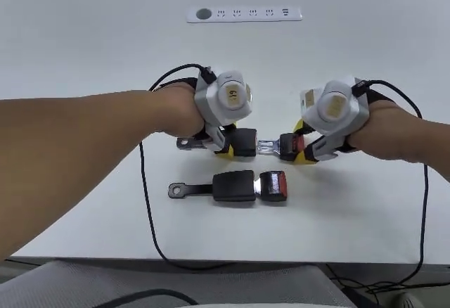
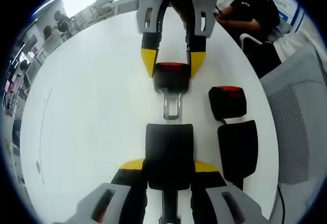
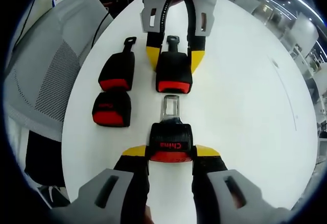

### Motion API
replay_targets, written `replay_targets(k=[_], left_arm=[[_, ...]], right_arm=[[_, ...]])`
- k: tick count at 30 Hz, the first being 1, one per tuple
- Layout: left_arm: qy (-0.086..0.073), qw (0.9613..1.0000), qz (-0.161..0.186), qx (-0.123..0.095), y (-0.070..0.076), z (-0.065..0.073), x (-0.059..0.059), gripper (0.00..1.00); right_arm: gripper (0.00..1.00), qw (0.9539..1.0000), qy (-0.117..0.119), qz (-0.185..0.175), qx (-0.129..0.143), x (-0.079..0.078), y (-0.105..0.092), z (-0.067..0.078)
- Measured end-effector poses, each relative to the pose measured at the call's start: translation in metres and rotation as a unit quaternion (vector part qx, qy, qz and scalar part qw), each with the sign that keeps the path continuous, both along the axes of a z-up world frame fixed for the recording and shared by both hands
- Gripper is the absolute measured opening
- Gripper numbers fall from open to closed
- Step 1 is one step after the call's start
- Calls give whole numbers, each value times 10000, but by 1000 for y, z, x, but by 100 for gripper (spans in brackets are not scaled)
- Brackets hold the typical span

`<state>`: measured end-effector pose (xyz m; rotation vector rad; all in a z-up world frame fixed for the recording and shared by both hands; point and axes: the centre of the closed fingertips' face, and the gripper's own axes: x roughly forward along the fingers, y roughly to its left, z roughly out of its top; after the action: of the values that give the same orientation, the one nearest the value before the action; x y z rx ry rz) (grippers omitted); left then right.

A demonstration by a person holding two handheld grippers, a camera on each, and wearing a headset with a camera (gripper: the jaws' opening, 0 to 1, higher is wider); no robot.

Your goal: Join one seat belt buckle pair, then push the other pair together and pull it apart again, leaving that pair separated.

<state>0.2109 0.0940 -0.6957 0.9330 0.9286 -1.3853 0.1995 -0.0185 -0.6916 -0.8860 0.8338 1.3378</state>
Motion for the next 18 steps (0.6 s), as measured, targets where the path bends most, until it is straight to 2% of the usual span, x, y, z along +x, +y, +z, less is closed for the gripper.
replay_targets(k=[10,13,18], left_arm=[[-19,10000,11,7,0,0,0,32],[-34,10000,-1,35,0,0,-1,33],[-30,9999,106,123,0,0,1,33]], right_arm=[[31,9989,38,-368,-292,3,-60,-3],[32,9986,63,-422,-304,3,-67,-2],[33,9979,49,-518,-392,1,-66,-2]])
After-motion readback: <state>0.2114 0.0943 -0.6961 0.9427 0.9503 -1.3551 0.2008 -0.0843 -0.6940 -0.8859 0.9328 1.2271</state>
